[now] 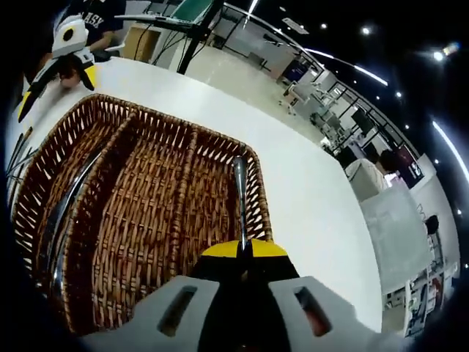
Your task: Arrange the knives, forks, and spoons in their matching storage slots by inserting each utensil handle-first until every utensil is classified and aligned in the correct compartment
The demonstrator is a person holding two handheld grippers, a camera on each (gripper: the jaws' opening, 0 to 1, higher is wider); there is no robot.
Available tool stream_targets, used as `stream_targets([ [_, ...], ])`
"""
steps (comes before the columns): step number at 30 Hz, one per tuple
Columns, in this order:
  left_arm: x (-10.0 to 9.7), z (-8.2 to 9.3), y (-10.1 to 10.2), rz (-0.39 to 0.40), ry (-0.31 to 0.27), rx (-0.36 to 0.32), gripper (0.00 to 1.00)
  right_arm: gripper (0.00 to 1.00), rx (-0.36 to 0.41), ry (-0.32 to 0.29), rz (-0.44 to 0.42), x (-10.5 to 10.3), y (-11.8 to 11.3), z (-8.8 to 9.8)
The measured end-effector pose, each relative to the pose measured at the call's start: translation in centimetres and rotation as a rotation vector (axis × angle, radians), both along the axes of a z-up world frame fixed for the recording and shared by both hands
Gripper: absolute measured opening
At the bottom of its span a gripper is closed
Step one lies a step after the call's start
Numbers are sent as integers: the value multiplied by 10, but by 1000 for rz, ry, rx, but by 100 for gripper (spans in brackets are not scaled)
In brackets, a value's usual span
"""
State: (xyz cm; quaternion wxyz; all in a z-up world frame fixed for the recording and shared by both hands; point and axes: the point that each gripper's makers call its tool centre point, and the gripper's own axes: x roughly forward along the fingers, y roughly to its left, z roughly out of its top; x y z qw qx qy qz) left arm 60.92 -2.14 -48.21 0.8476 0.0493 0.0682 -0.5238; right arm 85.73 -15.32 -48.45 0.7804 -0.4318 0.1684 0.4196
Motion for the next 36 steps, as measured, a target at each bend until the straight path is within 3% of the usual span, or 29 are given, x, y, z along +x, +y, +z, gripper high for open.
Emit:
stream_targets([
  [7,-2,8,1,-13,8,-32,100,1,-5,-9,5,2,-3,4],
  [15,2,2,2,13,-3,4,100,1,-16,-4,13,5,-7,-6],
  [21,4,1,3,25,-6,8,100,1,-55,16,31,6,-4,-25],
  [24,4,1,3,25,-15,18,100,1,-58,55,48,3,-1,-35],
  [29,5,-1,3,25,-14,24,100,2,-44,115,35,7,-4,-38],
  [36,5,-2,3,26,-12,23,100,2,-21,106,46,7,-4,-37],
])
